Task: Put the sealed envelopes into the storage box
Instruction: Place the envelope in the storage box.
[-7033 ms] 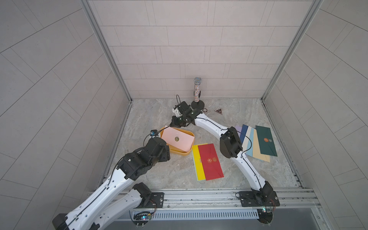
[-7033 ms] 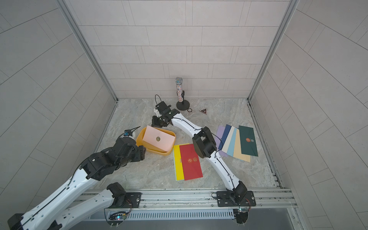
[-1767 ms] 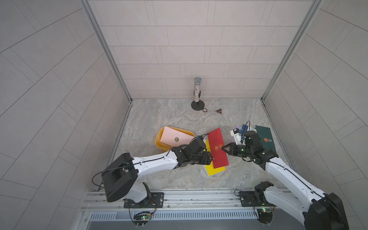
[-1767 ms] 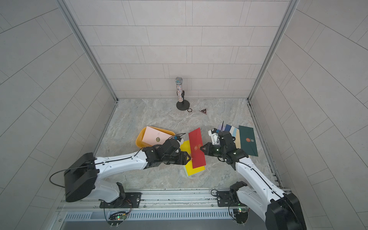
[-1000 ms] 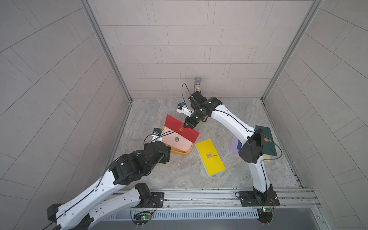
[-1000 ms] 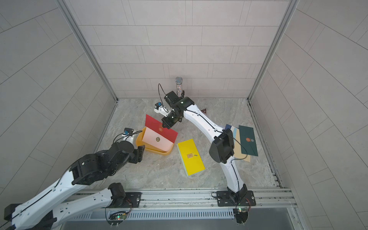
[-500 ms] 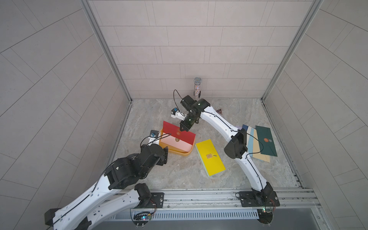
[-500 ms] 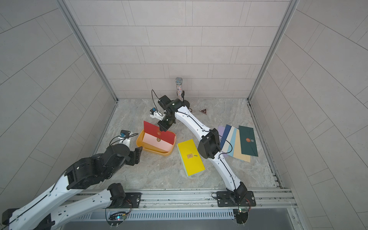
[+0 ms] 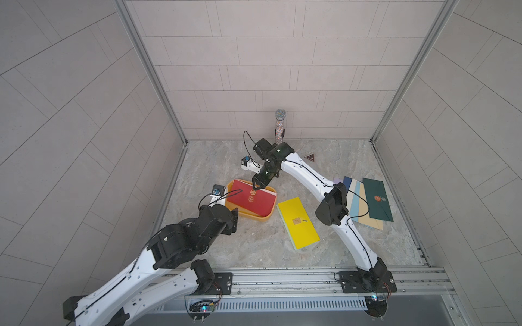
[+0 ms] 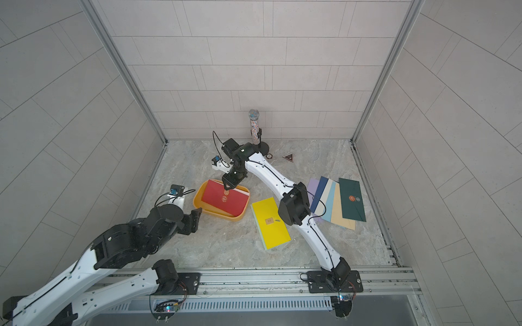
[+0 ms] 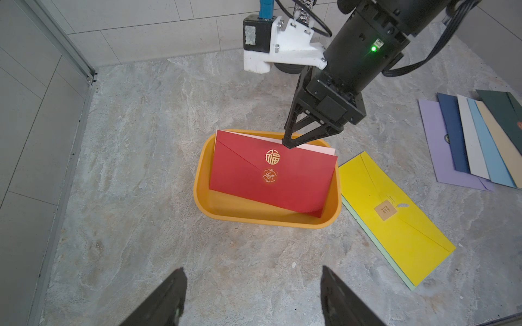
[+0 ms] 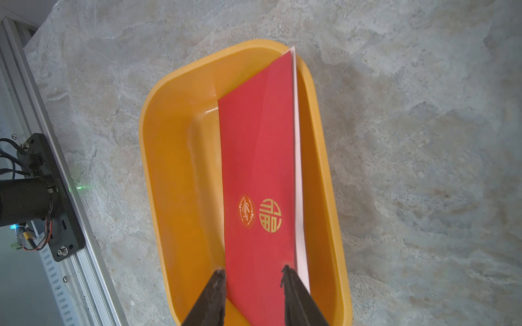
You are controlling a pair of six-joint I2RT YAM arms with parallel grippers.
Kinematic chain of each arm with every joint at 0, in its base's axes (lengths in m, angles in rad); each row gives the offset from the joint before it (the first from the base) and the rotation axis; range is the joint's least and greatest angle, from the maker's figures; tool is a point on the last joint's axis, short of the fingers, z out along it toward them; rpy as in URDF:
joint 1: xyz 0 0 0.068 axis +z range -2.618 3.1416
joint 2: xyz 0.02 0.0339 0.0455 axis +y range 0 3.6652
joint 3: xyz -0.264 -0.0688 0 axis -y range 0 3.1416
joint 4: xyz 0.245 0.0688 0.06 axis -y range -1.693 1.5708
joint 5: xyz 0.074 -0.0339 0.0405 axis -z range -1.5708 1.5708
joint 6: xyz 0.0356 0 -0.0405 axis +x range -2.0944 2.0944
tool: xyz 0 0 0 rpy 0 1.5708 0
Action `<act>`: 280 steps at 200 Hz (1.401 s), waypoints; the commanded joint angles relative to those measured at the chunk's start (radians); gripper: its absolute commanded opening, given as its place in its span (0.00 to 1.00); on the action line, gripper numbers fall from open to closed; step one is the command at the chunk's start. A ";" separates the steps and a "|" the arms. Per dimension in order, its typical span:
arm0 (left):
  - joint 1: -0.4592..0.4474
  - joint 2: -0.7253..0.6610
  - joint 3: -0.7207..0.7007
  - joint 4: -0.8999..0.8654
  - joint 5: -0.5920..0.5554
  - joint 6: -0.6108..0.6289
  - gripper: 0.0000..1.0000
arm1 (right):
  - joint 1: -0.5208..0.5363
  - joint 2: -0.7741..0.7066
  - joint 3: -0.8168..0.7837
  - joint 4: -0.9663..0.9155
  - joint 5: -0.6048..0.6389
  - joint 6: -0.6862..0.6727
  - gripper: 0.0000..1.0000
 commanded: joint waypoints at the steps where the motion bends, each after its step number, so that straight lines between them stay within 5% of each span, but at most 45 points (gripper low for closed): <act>1: 0.005 -0.011 -0.011 0.006 -0.005 0.010 0.79 | -0.009 -0.100 0.013 0.004 0.024 0.063 0.38; 36: 0.004 -0.005 -0.015 0.014 0.016 0.004 0.79 | -0.069 -0.277 -0.126 0.038 0.049 0.225 0.37; 65: 0.004 0.025 -0.020 0.026 0.086 -0.030 0.79 | -0.115 -0.610 -0.672 0.341 0.100 0.364 0.39; 99: 0.002 0.070 -0.111 0.171 0.317 -0.097 0.78 | -0.250 -1.001 -1.334 0.742 0.074 0.572 0.46; 133: -0.070 0.231 -0.153 0.310 0.416 -0.178 0.76 | -0.384 -1.179 -1.773 0.941 0.020 0.679 0.53; 194: -0.195 0.610 -0.119 0.546 0.445 -0.299 0.68 | -0.413 -1.180 -2.032 1.056 -0.075 0.701 0.53; 280: -0.194 0.945 0.018 0.676 0.449 -0.304 0.58 | -0.413 -1.046 -2.109 1.181 -0.154 0.716 0.53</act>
